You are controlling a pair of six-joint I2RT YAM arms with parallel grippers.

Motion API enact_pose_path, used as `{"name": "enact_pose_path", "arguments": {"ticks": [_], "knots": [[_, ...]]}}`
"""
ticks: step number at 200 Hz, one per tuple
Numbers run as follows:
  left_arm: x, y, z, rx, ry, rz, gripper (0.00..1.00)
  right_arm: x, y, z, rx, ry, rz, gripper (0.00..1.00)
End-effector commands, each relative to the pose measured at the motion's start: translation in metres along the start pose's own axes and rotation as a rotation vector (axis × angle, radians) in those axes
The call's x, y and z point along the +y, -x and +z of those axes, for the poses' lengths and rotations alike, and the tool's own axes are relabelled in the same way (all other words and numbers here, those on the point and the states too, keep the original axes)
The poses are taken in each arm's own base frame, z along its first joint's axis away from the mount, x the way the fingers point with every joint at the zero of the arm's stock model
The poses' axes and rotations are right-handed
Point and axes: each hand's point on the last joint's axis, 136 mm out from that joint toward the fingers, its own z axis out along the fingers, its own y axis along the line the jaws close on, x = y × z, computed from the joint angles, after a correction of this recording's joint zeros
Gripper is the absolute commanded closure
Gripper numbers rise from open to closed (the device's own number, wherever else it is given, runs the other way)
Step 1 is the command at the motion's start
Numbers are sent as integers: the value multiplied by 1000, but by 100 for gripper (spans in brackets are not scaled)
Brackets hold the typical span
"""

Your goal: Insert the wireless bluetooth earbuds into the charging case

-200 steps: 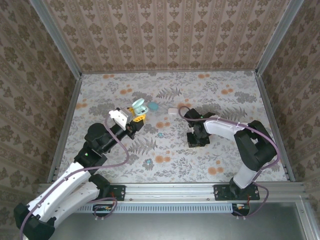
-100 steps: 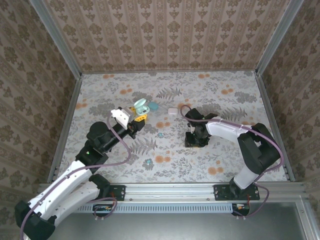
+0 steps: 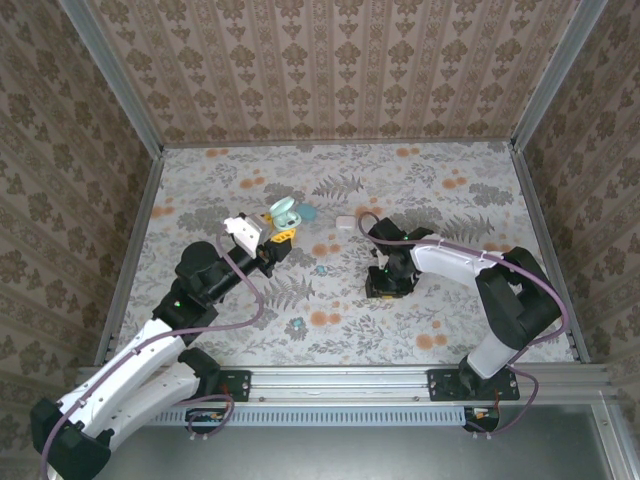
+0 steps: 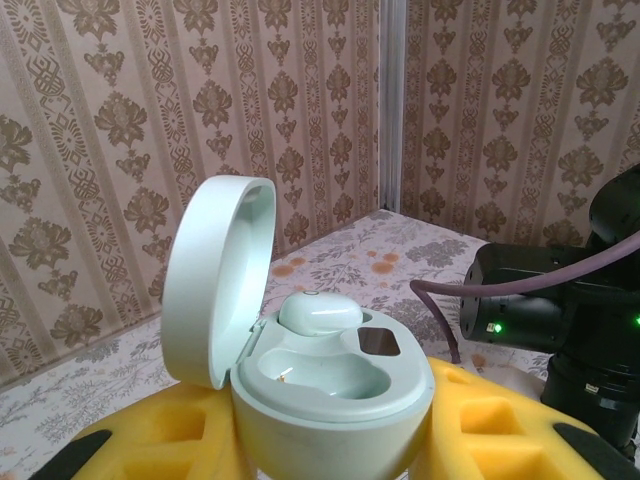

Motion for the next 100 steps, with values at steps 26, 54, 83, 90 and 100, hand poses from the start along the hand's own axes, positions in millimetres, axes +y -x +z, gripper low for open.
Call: {"name": "enact_pose_path", "arguments": {"ticks": [26, 54, 83, 90, 100], "knots": [[1, 34, -4, -97, 0, 0, 82, -3, 6, -7, -1, -124, -38, 65], [2, 32, -4, -93, 2, -1, 82, 0, 7, -2, 12, -150, -53, 65], [2, 33, -5, -94, 4, 1, 82, -2, 8, 0, 7, -195, -58, 64], [2, 32, -4, -93, 6, 0, 82, -2, 8, 0, 5, -205, -63, 64], [3, 32, -5, -93, 7, 1, 82, -1, 8, 2, 7, -203, -65, 64]]}}
